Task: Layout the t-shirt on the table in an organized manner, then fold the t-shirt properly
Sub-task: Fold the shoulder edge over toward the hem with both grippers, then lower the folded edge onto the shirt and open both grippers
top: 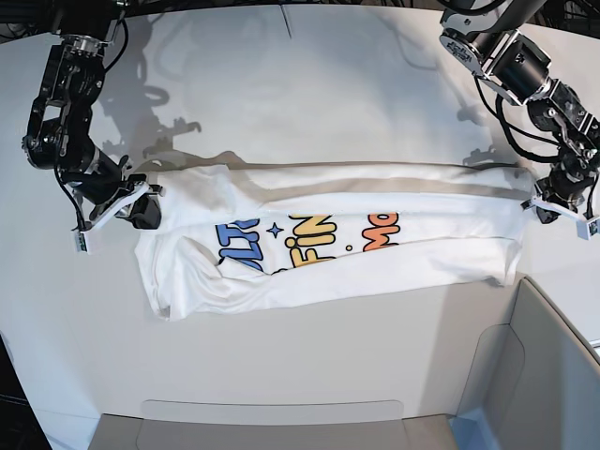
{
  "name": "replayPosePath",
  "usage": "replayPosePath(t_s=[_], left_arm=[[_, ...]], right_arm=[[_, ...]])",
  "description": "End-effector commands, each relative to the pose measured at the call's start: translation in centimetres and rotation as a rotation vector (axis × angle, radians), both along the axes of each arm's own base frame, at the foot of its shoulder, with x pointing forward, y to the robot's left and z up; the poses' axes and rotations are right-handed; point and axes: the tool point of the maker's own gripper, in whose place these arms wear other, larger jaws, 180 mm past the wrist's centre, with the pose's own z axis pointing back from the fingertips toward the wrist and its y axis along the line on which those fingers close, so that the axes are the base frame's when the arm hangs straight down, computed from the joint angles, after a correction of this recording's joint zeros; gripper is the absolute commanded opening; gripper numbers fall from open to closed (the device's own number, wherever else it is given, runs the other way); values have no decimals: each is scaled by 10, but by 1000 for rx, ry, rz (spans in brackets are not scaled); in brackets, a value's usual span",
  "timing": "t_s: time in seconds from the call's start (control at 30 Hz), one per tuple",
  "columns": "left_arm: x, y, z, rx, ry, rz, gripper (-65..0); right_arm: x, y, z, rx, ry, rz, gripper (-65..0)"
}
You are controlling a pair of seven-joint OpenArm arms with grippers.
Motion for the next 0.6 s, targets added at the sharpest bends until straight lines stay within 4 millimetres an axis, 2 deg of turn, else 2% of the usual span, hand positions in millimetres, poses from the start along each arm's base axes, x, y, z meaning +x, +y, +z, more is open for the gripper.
replayPosePath(t_s=[0.0,0.13,0.3,0.4,0.5,0.57], left_arm=[[12,9,23,32,-73,6,-650],[16,16,30,58,-121,13,-650],[16,14,16,24,-105,12,-650],[15,11,4,-7,-84,12,-650],[11,19,0,-9,-63,17,-650],[10,20,-4,-20,-53,20,-650]], right_arm=[[11,-7,16,-28,-61,-6,-650],[19,-18,9,-83,-43,-34,-650],[26,-21,-3,-86,-20,-6,-650],[30,-21,-2,-84,-28,-8,-650],[35,-24,3,-79,-66,-24,-650],[36,-28,-1,-87,-60,-35,-650]])
